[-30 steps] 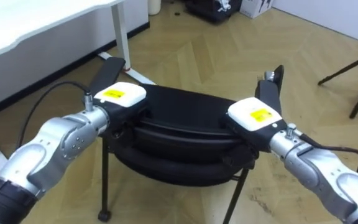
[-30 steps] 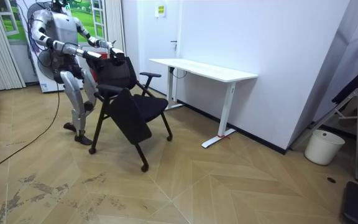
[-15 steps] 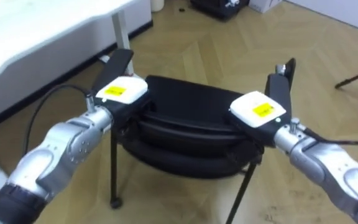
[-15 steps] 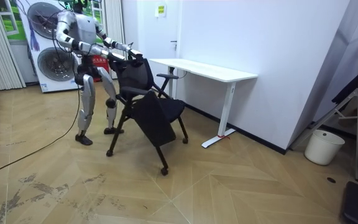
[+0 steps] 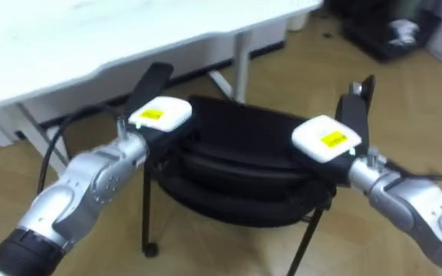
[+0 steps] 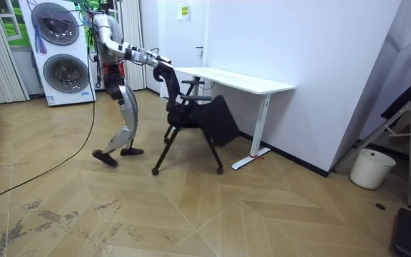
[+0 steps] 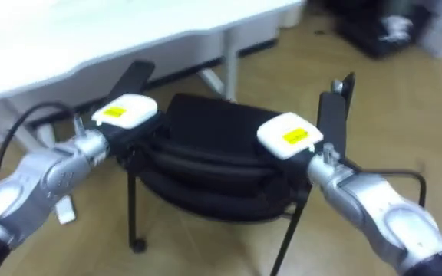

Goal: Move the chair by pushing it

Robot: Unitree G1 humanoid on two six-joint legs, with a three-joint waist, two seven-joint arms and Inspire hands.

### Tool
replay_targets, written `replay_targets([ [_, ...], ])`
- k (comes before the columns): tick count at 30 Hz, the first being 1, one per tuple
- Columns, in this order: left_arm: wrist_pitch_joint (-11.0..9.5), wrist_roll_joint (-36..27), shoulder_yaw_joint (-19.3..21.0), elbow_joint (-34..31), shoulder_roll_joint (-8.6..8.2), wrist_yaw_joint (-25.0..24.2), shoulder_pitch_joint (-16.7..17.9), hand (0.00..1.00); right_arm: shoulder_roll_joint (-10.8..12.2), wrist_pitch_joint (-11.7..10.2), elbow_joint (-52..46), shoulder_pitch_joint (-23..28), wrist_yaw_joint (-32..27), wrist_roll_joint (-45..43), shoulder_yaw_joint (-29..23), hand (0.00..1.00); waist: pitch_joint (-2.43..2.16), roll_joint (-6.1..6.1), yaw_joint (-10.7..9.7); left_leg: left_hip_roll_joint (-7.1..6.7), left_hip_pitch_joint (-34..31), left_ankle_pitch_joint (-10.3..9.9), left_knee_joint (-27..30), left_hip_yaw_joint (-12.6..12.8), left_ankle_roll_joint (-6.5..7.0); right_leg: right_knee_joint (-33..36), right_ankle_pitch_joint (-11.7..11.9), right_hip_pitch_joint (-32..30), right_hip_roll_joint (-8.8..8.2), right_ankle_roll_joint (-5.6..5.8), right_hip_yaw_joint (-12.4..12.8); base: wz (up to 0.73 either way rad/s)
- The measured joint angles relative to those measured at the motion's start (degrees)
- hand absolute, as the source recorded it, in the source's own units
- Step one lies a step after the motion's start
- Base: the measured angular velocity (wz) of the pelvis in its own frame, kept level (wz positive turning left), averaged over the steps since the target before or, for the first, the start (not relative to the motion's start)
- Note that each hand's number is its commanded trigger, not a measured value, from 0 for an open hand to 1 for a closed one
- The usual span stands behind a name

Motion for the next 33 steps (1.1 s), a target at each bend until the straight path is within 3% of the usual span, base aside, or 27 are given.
replay_targets([
  [1, 0.2, -1.1, 0.1, 0.5, 0.52, 0.0, 0.1, 1.0, 0.8, -1.1, 1.3, -1.7, -0.4, -1.0, 0.1, 1.0, 0.03, 0.09, 0.3, -1.09, -0.2, 0.1, 0.8, -3.0, -0.21, -5.3, -1.0, -2.0, -2.61, 0.39, 3.6, 0.79],
  [2, 0.1, -1.7, 0.2, 0.4, 1.15, 0.0, 0.1, 1.0, 1.0, -1.4, 1.6, -2.3, -0.5, -1.2, 0.1, 1.0, 0.06, -0.97, 0.6, -2.23, -0.8, -0.2, 2.4, -3.4, -0.39, -10.1, -1.2, -2.1, -4.37, 0.71, 5.8, 1.11],
  [3, -0.3, -3.0, 0.7, -0.1, 1.92, 0.5, 0.0, 1.0, 0.5, -1.5, 1.0, -3.1, -0.1, -0.5, 0.4, 1.0, 0.19, -2.63, 0.5, -2.83, -3.8, -3.5, 8.4, -1.5, -1.2, -14.0, -3.8, -0.6, -4.31, 3.3, 8.8, 1.31],
  [4, -0.3, -2.8, 0.8, -0.2, 1.06, 1.3, -0.2, 1.0, -0.7, -1.4, 1.0, -3.3, 0.4, 0.7, 0.3, 1.0, -0.41, -1.57, 1.2, -0.29, -5.8, -6.3, 11.5, 2.4, -0.74, -14.1, -5.3, 0.6, -3.58, 2.84, 3.2, 1.45],
  [5, -0.8, -3.0, 0.7, -0.3, 1.28, 0.6, -0.9, 1.0, -0.5, -1.2, 1.7, -3.3, 0.1, 0.7, 0.4, 1.0, -0.46, -1.65, 1.8, 0.54, -5.7, -6.6, 10.8, 4.6, -0.66, -14.3, -5.3, 1.7, -3.04, 2.81, -0.1, 1.06],
  [6, -1.3, -3.4, 0.7, -0.4, 1.61, -0.2, -1.4, 1.0, -0.7, -1.3, 1.8, -3.3, 0.0, 0.7, 0.4, 1.0, -0.12, -2.27, 1.9, 0.55, -5.1, -6.6, 9.8, 5.5, -0.64, -14.7, -5.2, 2.6, -2.98, 2.75, -1.3, 1.07],
  [7, -1.8, -3.5, 0.7, -0.7, 1.86, -0.5, -1.7, 1.0, -1.0, -1.4, 1.8, -3.3, 0.4, 0.7, 0.4, 1.0, -0.3, -3.3, 1.7, 0.56, -4.4, -5.9, 8.1, 5.9, -1.04, -15.9, -5.1, 3.9, -2.55, 2.46, -2.2, 0.96],
  [8, -1.8, -3.5, 0.6, -0.7, 1.71, -0.6, -1.7, 1.0, -1.2, -1.6, 1.7, -3.3, 0.7, 0.7, 0.4, 1.0, -0.32, -3.39, 1.6, 0.55, -4.2, -5.5, 7.8, 5.8, -1.01, -16.6, -4.7, 4.8, -2.02, 1.84, -2.1, 1.05],
  [9, -1.7, -3.5, 0.5, -0.7, 1.65, -0.8, -1.8, 1.0, -1.3, -1.9, 1.7, -3.3, 1.5, 0.7, 0.4, 1.0, -0.32, -3.46, 1.7, 0.59, -3.4, -4.9, 6.7, 5.9, -0.75, -17.4, -4.0, 5.9, -0.86, 0.67, -0.6, 0.61],
  [10, -1.5, -3.5, 0.2, -0.7, 1.75, -1.3, -1.8, 1.0, -1.3, -2.0, 1.7, -3.2, 1.6, 0.7, 0.7, 1.0, -0.32, -3.45, 2.8, 0.36, -1.9, -4.8, 5.2, 5.8, -0.75, -17.8, -3.3, 6.3, 0.41, -0.2, 2.4, 0.39],
  [12, -1.2, -3.1, 0.1, -0.7, 1.62, -1.8, -1.7, 1.0, -1.2, -1.9, 1.7, -3.0, 1.6, 0.6, 0.9, 1.0, -0.27, -3.25, 4.6, 0.01, -0.1, -4.1, 3.3, 2.7, -1.04, -15.3, -1.4, 4.9, 1.42, -0.19, 5.7, 0.09],
  [13, -1.0, -2.6, 0.3, -0.7, 1.5, -1.7, -1.7, 1.0, -0.8, -1.7, 1.6, -2.9, 1.5, 0.3, 0.8, 1.0, -0.16, -2.44, 5.3, 0.26, 0.0, -3.9, 3.1, -1.6, -1.44, -16.0, -3.2, 2.3, 3.15, -0.85, 9.9, -0.16],
  [14, -1.4, -2.6, 0.9, -0.8, 1.78, -1.4, -1.7, 1.0, -0.2, -1.2, 1.0, -3.1, 1.3, -0.6, 0.8, 1.0, -0.09, -2.35, 7.6, 0.22, 0.0, -3.7, 2.3, -4.8, -2.26, -21.9, -3.8, -0.9, 4.14, -1.44, 12.9, -0.14],
  [15, -1.6, -2.6, 1.4, -0.7, 2.06, -1.6, -1.7, 1.0, 0.3, -0.8, 0.6, -3.2, 1.2, -1.1, 0.8, 1.0, -0.06, -2.31, 7.7, 0.06, -0.1, -3.9, 2.1, -5.9, -2.71, -25.5, -3.2, -2.1, 4.21, -1.52, 13.7, 0.19],
  [16, -1.8, -2.5, 2.3, -0.5, 2.63, -1.7, -1.6, 1.0, 0.9, -0.4, 0.0, -3.6, 1.4, -1.5, 0.8, 1.0, 0.06, -2.57, 7.6, -0.7, -0.2, -4.2, 2.1, -7.1, -3.4, -27.1, 3.4, -3.8, 3.26, -1.31, 13.9, 0.6],
  [18, -1.5, -2.1, 2.4, -0.5, 2.45, -1.7, -1.5, 1.0, 1.0, -0.6, 0.0, -4.0, 2.4, -1.3, 0.8, 1.0, 0.04, -2.6, 7.9, 0.05, 0.7, -4.0, 0.2, -5.8, -4.03, -27.5, 3.3, -2.5, 2.88, -1.59, 11.2, 0.51],
  [20, -1.7, -2.1, 2.4, -0.9, 2.45, -1.8, -1.2, 1.0, 1.1, 0.2, 0.0, -4.0, 3.0, -1.4, 0.9, 1.0, 0.23, -2.93, 9.7, 1.01, 2.2, -3.1, -2.6, -3.9, -4.25, -30.5, 4.0, -0.6, 3.63, -2.05, 10.9, 0.1],
  [22, -1.7, -2.0, 2.4, -1.4, 2.67, -2.3, -1.2, 1.0, 1.3, 0.4, 0.0, -4.0, 3.4, -1.5, 0.9, 1.0, 0.21, -2.87, 10.3, 1.55, 2.6, -3.1, -3.1, -3.6, -4.26, -33.2, 4.6, 1.0, 4.71, -1.94, 10.3, 0.06],
  [25, -1.7, -2.0, 2.4, -1.4, 3.56, -2.4, -1.0, 1.0, 2.5, 0.6, -0.1, -4.0, 4.5, -1.6, 0.9, 1.0, 0.19, -2.93, 10.9, 1.7, 4.1, -3.0, -4.7, -3.1, -4.15, -35.5, 4.9, 3.1, 4.99, -1.67, 10.1, 0.08],
  [29, -1.5, -2.0, 2.6, -1.4, 4.22, -2.4, -0.5, 1.0, 3.5, 0.6, -0.2, -4.0, 5.8, -1.6, 0.9, 1.0, 0.17, -2.87, 10.5, 1.76, 5.8, -2.9, -6.0, -2.4, -3.98, -38.5, 5.1, 6.0, 5.1, -1.31, 9.6, 0.09],
  [33, -1.4, -1.6, 2.8, -1.4, 3.68, -2.3, -0.5, 1.0, 3.5, 1.0, -0.1, -4.2, 5.7, -1.9, 0.9, 1.0, 0.16, -2.84, 10.1, 1.99, 6.1, -2.9, -5.9, -1.7, -3.98, -39.6, 5.2, 7.3, 5.08, -1.29, 8.6, 0.14],
])
